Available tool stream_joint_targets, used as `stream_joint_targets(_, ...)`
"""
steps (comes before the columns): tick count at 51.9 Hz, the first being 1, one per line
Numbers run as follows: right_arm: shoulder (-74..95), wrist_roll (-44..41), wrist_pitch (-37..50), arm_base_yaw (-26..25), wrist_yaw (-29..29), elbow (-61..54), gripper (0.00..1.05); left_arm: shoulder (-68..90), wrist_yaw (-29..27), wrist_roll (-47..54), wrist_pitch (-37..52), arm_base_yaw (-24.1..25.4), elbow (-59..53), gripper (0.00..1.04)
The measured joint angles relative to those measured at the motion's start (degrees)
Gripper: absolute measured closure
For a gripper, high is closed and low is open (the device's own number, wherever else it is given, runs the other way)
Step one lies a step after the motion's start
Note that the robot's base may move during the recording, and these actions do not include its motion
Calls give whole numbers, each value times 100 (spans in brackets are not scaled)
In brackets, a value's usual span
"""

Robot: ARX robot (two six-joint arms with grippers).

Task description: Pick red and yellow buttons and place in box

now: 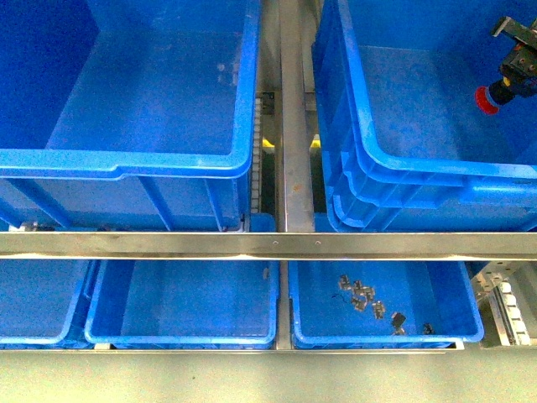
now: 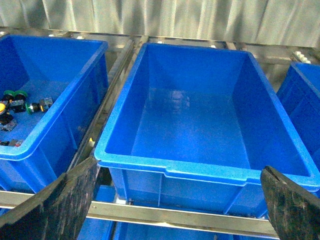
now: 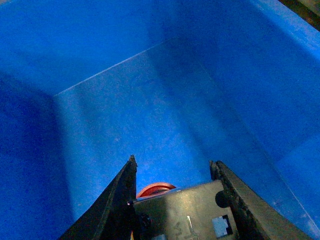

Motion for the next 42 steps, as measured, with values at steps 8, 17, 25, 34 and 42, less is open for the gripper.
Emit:
stream_joint_targets(8, 197, -11, -44, 42, 114, 363, 67, 0, 0, 0, -2, 0, 0, 8)
stream_joint_targets(17, 297, -120, -50, 57, 166, 446, 63, 0, 0, 0, -2, 0, 0, 8)
stream_joint_targets(25, 278, -125, -44, 66, 221, 422, 32, 0, -2, 0, 0, 0, 0, 8)
stream_joint_targets(34, -369, -131, 184, -4, 330, -173, 7, 0, 0, -2, 0, 0, 0, 8)
stream_joint_targets(42, -1298, -160, 50, -127, 232, -765, 7, 0, -2, 0, 0, 0, 0, 8)
